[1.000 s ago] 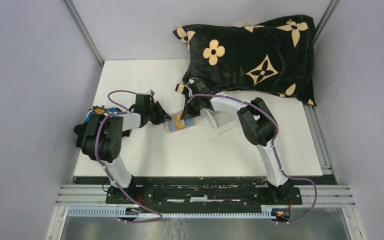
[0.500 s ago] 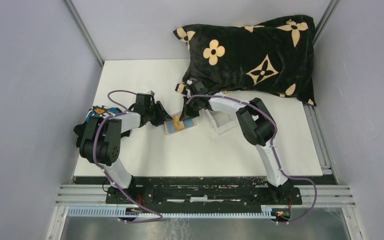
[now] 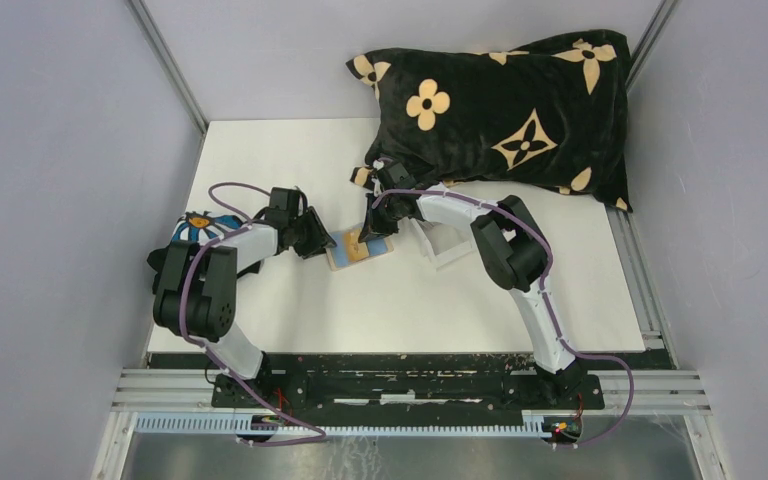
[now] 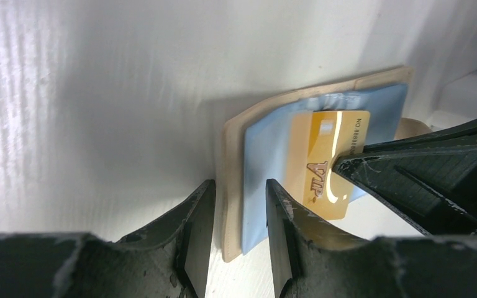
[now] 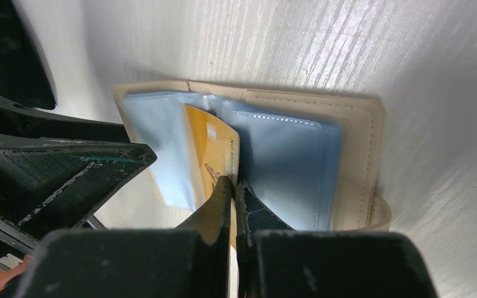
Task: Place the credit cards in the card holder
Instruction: Insert the credit card into the card holder.
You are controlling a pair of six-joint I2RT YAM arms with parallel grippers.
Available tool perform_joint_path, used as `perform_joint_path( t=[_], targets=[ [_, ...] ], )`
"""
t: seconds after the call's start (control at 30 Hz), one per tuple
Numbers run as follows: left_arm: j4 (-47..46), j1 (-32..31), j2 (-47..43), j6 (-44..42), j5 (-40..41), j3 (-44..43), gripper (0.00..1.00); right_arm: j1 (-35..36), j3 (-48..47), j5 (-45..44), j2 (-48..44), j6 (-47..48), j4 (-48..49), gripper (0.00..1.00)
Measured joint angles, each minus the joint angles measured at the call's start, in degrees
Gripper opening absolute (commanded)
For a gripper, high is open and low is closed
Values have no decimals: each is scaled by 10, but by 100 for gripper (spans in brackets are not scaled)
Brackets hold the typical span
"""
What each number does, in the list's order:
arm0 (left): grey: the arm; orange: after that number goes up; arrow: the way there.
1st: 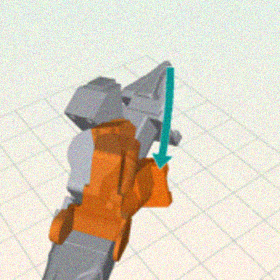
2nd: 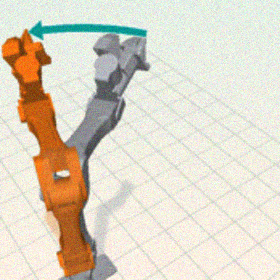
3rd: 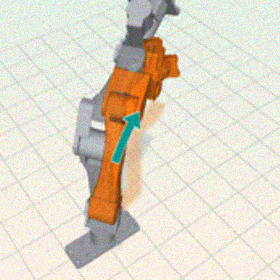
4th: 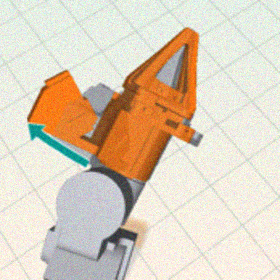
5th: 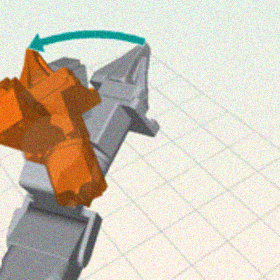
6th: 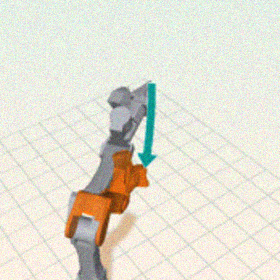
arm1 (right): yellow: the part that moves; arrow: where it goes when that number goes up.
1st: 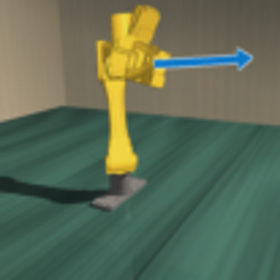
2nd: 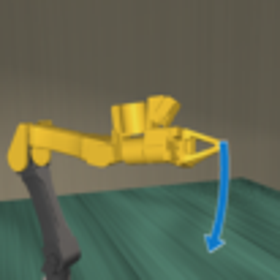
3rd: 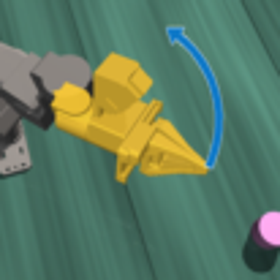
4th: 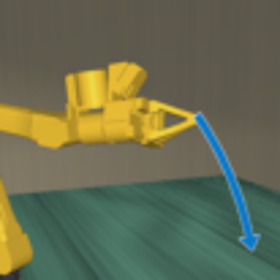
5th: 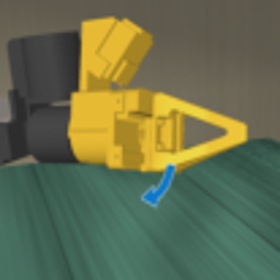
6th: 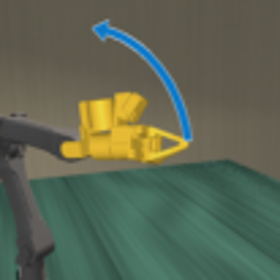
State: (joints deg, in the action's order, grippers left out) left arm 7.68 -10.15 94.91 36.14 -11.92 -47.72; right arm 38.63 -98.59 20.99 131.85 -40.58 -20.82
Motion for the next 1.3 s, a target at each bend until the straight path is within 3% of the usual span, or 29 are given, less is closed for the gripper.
perform_joint_path(
  t=[0.13,0.33,0.97,1.13,1.3],
  targets=[
    [17,0,-14,0,18,7,40,0,-3,1,2,0,-2,1],
    [27,0,-26,0,28,20,26,1,-9,0,3,4,-9,1],
    [21,0,-26,0,23,27,18,19,-56,-12,23,23,-45,1],
    [21,0,-26,0,23,27,18,26,-68,-18,28,23,-51,7],
    [21,1,-26,0,23,27,17,31,-84,-25,34,26,-67,23]
  ],
)
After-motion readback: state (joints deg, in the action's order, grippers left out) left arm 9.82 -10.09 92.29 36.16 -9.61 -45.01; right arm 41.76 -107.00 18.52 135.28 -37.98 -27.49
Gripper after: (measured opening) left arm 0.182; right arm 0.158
